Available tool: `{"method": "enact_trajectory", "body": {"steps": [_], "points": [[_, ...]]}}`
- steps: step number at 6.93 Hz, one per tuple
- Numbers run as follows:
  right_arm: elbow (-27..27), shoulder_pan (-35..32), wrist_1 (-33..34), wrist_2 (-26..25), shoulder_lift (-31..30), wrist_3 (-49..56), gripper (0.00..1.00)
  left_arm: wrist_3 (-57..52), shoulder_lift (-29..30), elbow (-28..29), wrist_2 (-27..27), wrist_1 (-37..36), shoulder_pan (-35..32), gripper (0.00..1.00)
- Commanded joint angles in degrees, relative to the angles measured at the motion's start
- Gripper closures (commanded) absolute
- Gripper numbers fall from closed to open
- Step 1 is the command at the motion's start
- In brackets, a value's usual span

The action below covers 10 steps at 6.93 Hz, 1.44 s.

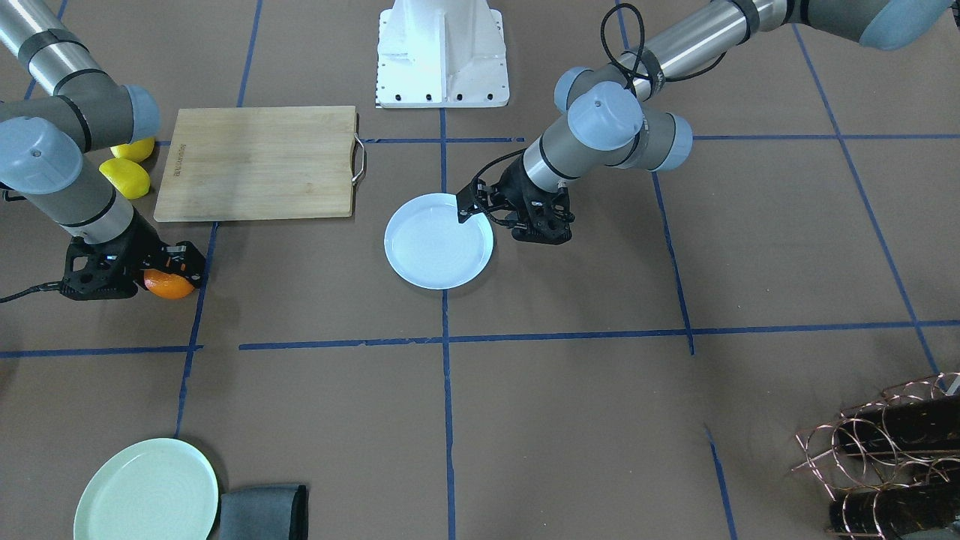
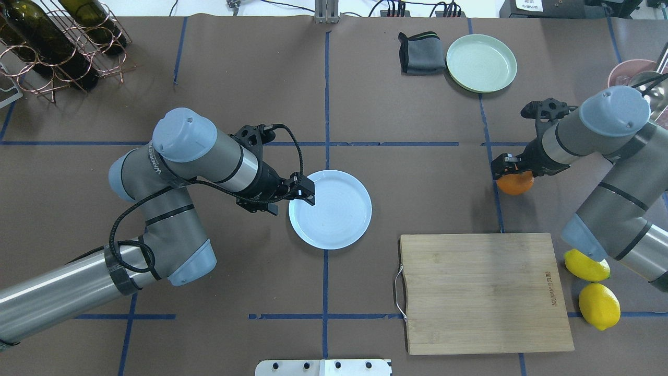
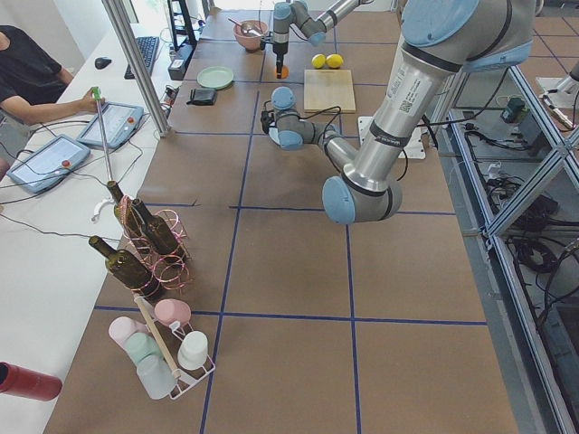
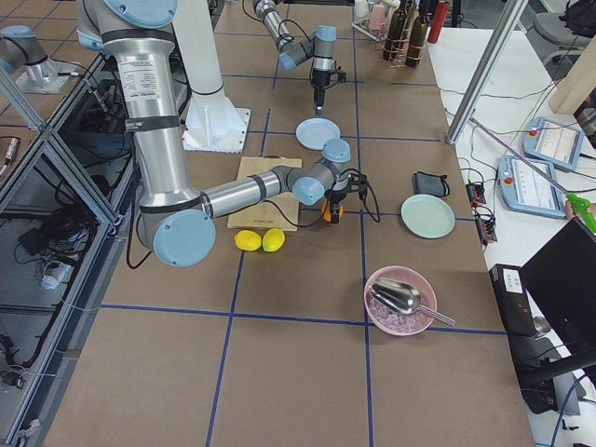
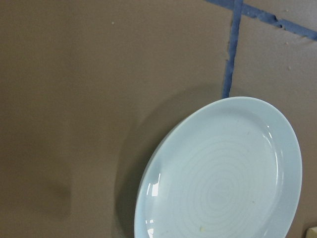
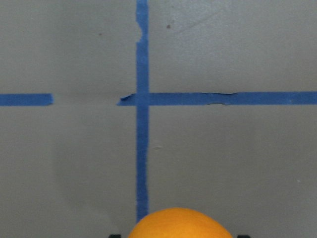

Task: Pick orange to plate
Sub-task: 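Carry the orange with the right gripper and lower it onto the plate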

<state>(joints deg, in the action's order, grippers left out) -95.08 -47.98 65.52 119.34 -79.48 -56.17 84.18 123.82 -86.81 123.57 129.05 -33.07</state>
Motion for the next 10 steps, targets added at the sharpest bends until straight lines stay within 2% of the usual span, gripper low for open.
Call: {"method": "enact_trajectory", "body": {"steps": [1, 2, 4, 5, 6, 8, 9, 10], "points": [[-1.9, 1.0, 4.0, 0.3, 8.7, -8.6, 1.0, 0.3, -4.3, -8.8, 0.0, 0.0, -0.9, 0.05], [-1.6, 4.8, 5.5, -0.8, 14.2, -16.3, 1.0, 0.3, -6.4, -12.3, 0.1, 0.0, -1.4, 0.05], [0.0, 14.3, 5.5, -9.5, 21.8, -25.8, 1.0, 0.3, -10.4, -17.8, 0.2, 0.1, -3.3, 0.05], [2.9, 18.0, 5.0, -13.6, 25.2, -29.8, 1.0, 0.4, -10.8, -18.0, 0.1, 0.1, -3.3, 0.05], [3.9, 20.1, 5.0, -16.0, 26.7, -30.2, 1.0, 0.5, -10.9, -18.0, 0.1, 0.1, -3.3, 0.03], [5.3, 23.1, 4.9, -17.8, 26.9, -30.1, 1.0, 0.8, -10.9, -17.8, 0.1, 0.1, -3.3, 0.02], [5.8, 23.3, 5.1, -20.0, 27.6, -30.3, 1.0, 0.8, -11.0, -17.4, 0.0, 0.1, -3.3, 0.02], [6.0, 23.3, 5.1, -20.1, 27.7, -30.1, 1.0, 0.8, -10.9, -17.3, 0.0, 0.1, -3.3, 0.02]]}}
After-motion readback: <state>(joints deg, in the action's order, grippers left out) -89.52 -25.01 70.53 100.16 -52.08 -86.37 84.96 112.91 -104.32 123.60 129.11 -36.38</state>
